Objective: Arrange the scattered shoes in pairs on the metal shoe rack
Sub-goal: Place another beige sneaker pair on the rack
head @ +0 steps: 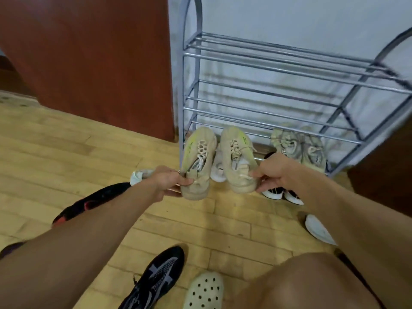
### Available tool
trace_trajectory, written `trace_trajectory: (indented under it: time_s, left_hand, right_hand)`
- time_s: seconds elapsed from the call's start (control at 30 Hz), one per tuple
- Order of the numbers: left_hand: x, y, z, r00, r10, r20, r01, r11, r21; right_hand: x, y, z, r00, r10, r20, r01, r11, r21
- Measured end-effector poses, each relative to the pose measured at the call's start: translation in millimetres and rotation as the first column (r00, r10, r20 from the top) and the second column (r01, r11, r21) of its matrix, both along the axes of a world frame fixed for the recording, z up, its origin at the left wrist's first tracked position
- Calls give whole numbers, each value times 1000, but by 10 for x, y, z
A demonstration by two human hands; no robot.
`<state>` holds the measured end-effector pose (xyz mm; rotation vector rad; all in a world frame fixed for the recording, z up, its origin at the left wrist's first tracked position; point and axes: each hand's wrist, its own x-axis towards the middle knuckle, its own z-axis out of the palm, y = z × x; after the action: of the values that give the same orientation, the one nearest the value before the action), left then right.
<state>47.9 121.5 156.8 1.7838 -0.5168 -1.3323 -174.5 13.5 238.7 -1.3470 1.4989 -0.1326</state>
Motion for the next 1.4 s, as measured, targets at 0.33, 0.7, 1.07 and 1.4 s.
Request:
trace_trajectory:
  time_s: [0.33,0.7,1.07,1.4]
  left_hand:
    - [98,-1110,-46,996,69,49,-67,996,-54]
    - [361,-2048,-318,976,171,131,-161,983,-88]
    - [456,-2098,-501,972,136,194,-114,986,-121]
    - [447,-1370,-444,986,102,134,-87,990,-109]
  right_hand:
    - [190,-854,-552,985,-125,117,122,992,30]
    - [696,-1620,-1154,919,-261,295,255,965,60]
    - [885,-1605,-1299,998,16,55,-4,977,-212]
    - [966,-841,-908,868,359,-342,-480,779,-403]
